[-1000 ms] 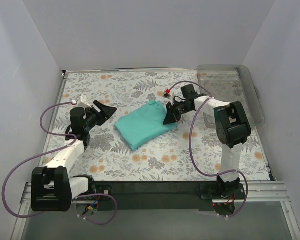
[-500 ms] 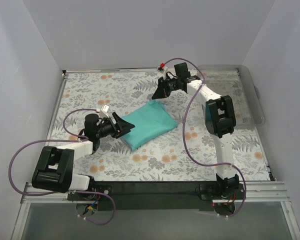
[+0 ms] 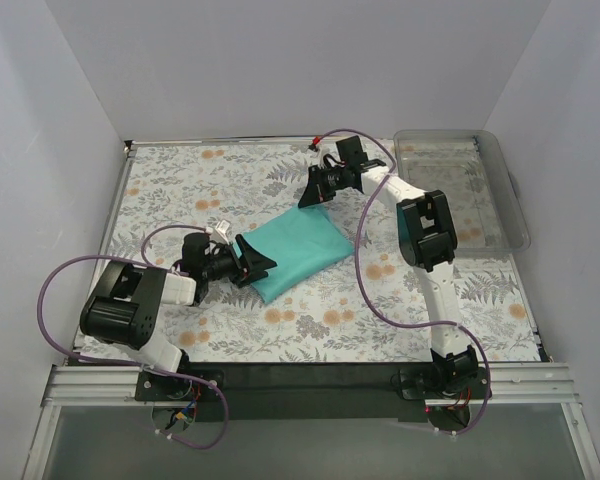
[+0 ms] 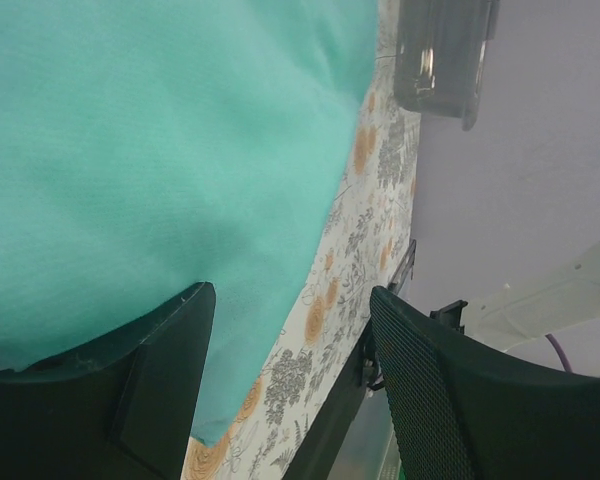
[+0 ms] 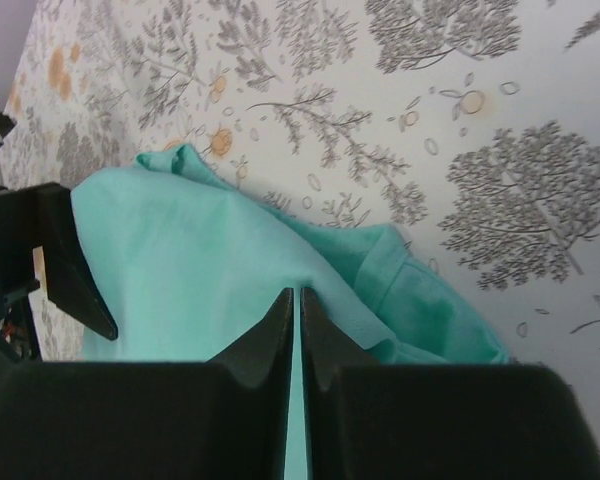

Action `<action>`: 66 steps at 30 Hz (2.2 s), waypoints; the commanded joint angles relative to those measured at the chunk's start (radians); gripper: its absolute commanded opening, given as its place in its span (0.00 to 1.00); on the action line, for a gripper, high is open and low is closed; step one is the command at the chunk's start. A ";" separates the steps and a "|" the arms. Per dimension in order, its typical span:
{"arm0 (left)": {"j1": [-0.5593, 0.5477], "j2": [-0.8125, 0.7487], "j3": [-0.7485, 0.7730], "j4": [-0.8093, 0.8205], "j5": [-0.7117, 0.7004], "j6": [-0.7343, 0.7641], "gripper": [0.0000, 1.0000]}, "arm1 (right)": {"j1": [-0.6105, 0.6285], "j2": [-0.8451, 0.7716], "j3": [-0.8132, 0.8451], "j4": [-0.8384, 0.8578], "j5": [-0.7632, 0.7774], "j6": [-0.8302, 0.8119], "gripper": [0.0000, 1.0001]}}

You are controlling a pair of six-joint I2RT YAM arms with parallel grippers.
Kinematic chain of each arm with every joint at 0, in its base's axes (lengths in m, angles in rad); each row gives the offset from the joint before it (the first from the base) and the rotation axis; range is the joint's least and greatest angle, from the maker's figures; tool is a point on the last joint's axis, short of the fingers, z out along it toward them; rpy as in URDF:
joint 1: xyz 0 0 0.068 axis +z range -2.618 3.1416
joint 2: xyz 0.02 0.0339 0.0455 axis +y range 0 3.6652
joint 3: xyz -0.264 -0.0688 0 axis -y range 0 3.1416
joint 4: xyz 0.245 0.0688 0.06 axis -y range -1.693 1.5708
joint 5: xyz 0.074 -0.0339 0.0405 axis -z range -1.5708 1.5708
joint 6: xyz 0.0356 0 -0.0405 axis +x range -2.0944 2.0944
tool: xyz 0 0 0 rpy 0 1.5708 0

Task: Fold and stack the t-shirts
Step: Fold the tshirt

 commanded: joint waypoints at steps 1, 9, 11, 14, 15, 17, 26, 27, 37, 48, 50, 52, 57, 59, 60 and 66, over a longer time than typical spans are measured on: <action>-0.004 0.015 -0.020 -0.030 -0.015 0.048 0.59 | -0.019 0.040 0.069 0.040 0.086 0.058 0.10; -0.004 0.009 -0.019 -0.109 -0.041 0.093 0.59 | -0.038 0.108 0.118 0.015 0.183 0.049 0.08; -0.004 -0.002 -0.017 -0.102 -0.043 0.096 0.59 | -0.038 0.106 0.118 0.011 0.198 0.031 0.08; -0.005 -0.049 -0.007 -0.088 -0.046 0.108 0.60 | -0.038 0.074 0.118 0.006 0.201 -0.009 0.09; -0.004 -0.071 0.001 -0.090 -0.046 0.116 0.61 | -0.038 0.060 0.120 0.001 0.198 -0.026 0.10; -0.004 -0.111 0.036 -0.117 -0.057 0.148 0.62 | -0.038 0.007 0.115 -0.002 0.184 -0.070 0.13; 0.054 -0.291 0.128 -0.287 -0.146 0.234 0.63 | -0.036 -0.270 -0.067 -0.051 0.100 -0.319 0.20; 0.064 -0.289 0.125 -0.289 -0.150 0.225 0.63 | -0.036 -0.289 -0.092 -0.078 0.080 -0.352 0.20; 0.093 -0.117 0.156 -0.171 -0.155 0.172 0.60 | -0.002 -0.400 -0.415 -0.198 -0.049 -0.551 0.18; 0.108 0.079 0.216 -0.140 -0.176 0.200 0.58 | -0.004 -0.348 -0.555 -0.195 0.104 -0.568 0.12; 0.113 0.108 0.219 -0.126 -0.179 0.201 0.58 | -0.005 -0.325 -0.570 -0.197 0.126 -0.568 0.11; 0.116 0.136 0.225 -0.122 -0.183 0.205 0.58 | -0.005 -0.314 -0.581 -0.195 0.135 -0.572 0.11; 0.121 0.159 0.256 -0.090 -0.179 0.221 0.59 | -0.005 -0.351 -0.595 -0.209 0.127 -0.603 0.11; 0.121 0.141 0.302 -0.105 -0.169 0.249 0.59 | -0.005 -0.417 -0.590 -0.223 0.071 -0.649 0.12; 0.121 0.124 0.317 -0.112 -0.169 0.260 0.59 | -0.007 -0.444 -0.587 -0.232 0.054 -0.660 0.13; 0.122 -0.075 0.455 -0.339 -0.233 0.367 0.66 | -0.011 -0.686 -0.570 -0.246 0.040 -0.661 0.27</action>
